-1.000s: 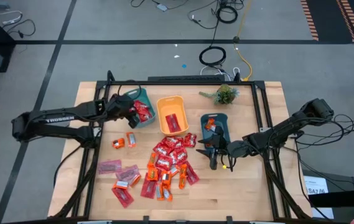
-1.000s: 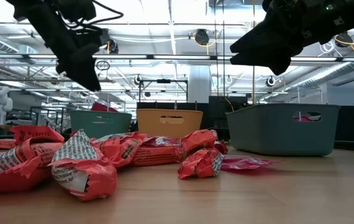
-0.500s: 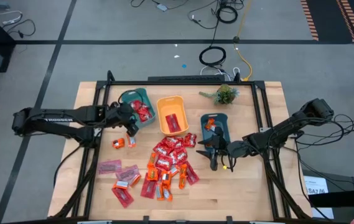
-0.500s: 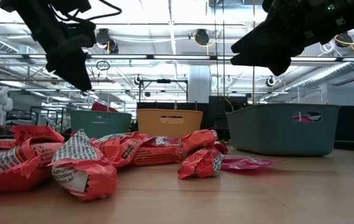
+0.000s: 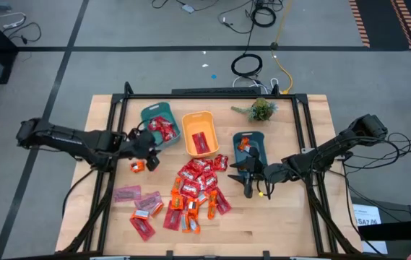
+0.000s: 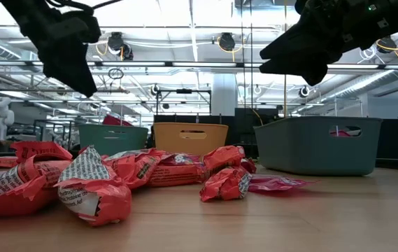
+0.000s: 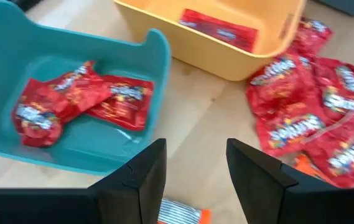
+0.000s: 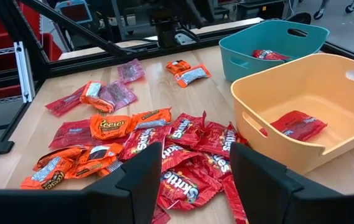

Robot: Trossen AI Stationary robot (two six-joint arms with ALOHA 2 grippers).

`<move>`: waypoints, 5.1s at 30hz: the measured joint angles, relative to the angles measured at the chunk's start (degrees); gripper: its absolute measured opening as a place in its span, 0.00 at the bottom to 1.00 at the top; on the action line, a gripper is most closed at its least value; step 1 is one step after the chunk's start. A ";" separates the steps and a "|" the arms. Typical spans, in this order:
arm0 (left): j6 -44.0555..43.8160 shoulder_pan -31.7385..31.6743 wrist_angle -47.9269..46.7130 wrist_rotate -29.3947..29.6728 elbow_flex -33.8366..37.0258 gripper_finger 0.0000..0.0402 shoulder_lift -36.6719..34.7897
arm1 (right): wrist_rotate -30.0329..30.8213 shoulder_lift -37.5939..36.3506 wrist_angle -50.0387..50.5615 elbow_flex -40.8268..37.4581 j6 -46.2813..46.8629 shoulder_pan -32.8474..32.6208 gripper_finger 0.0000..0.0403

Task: Sort candy
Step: Put the orange wrapper chocolate into the dark blue bin

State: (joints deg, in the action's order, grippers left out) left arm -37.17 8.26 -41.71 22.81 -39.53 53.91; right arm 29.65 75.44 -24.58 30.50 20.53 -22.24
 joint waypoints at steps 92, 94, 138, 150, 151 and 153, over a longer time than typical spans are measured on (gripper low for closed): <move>-12.03 20.21 11.60 4.24 -9.63 0.70 22.84 | 0.03 0.00 0.70 0.00 1.29 0.02 0.45; -15.76 20.21 10.88 5.21 -9.02 0.70 23.07 | 0.02 0.00 0.70 0.00 1.29 0.00 0.45; -22.59 13.48 17.49 -6.78 -7.43 0.29 41.96 | 0.02 0.00 0.81 0.00 1.29 0.01 0.45; -18.88 11.02 9.92 -8.07 -7.19 0.16 30.44 | -2.27 0.00 0.92 0.00 1.44 0.02 0.45; -18.80 10.68 9.63 -7.98 -7.23 0.15 29.26 | -3.34 0.00 0.94 0.00 1.76 0.02 0.45; -17.01 9.82 9.18 -7.77 -7.24 0.15 27.11 | -4.92 0.00 1.17 0.01 3.11 0.01 0.45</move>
State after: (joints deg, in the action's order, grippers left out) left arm -54.18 18.08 -32.53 15.03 -46.77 81.02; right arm 24.73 75.44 -23.41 30.51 23.64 -22.23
